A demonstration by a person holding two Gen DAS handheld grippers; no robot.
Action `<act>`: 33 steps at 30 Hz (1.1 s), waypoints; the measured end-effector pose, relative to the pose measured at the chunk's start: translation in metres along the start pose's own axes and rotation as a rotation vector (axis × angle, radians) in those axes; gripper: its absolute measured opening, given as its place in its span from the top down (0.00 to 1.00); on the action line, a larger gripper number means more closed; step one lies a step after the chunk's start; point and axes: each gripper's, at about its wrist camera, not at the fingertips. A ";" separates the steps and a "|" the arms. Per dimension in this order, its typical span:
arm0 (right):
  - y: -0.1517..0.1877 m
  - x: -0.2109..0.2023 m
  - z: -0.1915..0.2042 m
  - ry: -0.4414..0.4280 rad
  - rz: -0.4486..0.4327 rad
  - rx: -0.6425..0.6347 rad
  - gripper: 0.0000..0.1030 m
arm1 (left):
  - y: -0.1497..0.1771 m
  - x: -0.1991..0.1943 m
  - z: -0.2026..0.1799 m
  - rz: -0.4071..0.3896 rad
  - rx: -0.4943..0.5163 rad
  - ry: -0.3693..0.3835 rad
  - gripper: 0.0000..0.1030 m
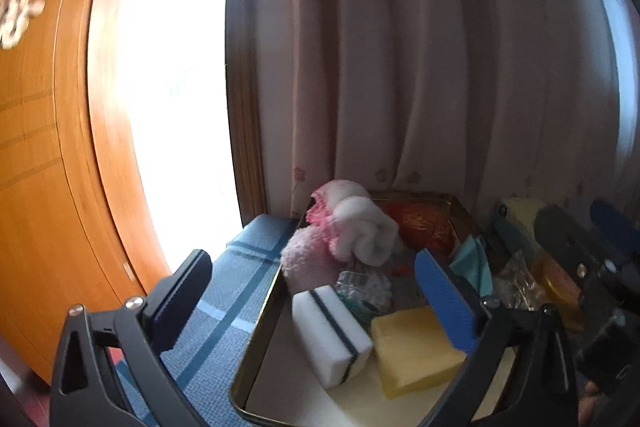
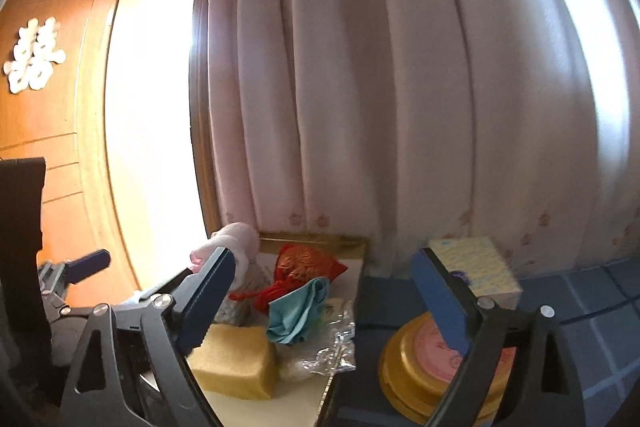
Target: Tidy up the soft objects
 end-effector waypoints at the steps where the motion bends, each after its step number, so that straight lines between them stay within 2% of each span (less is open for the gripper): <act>1: 0.000 -0.002 0.001 0.011 -0.004 -0.006 0.10 | 0.000 -0.002 -0.003 -0.004 0.012 -0.002 0.00; 5: -0.002 -0.014 -0.004 0.070 -0.040 0.005 0.10 | 0.001 -0.011 -0.009 -0.018 0.011 -0.008 0.00; 12: -0.004 -0.027 -0.014 0.085 -0.079 0.040 0.10 | 0.002 -0.024 -0.007 -0.037 -0.021 -0.003 0.00; 33: -0.005 -0.030 -0.012 0.099 -0.075 0.028 0.10 | 0.005 -0.027 -0.006 -0.048 -0.023 -0.019 0.00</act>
Point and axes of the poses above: each gripper's, at about its wrist camera, not at the fingertips, and x roughly the way its jaws point, z to its left, y to its underside, and after that the axes turned 4 degrees about y, right-handed
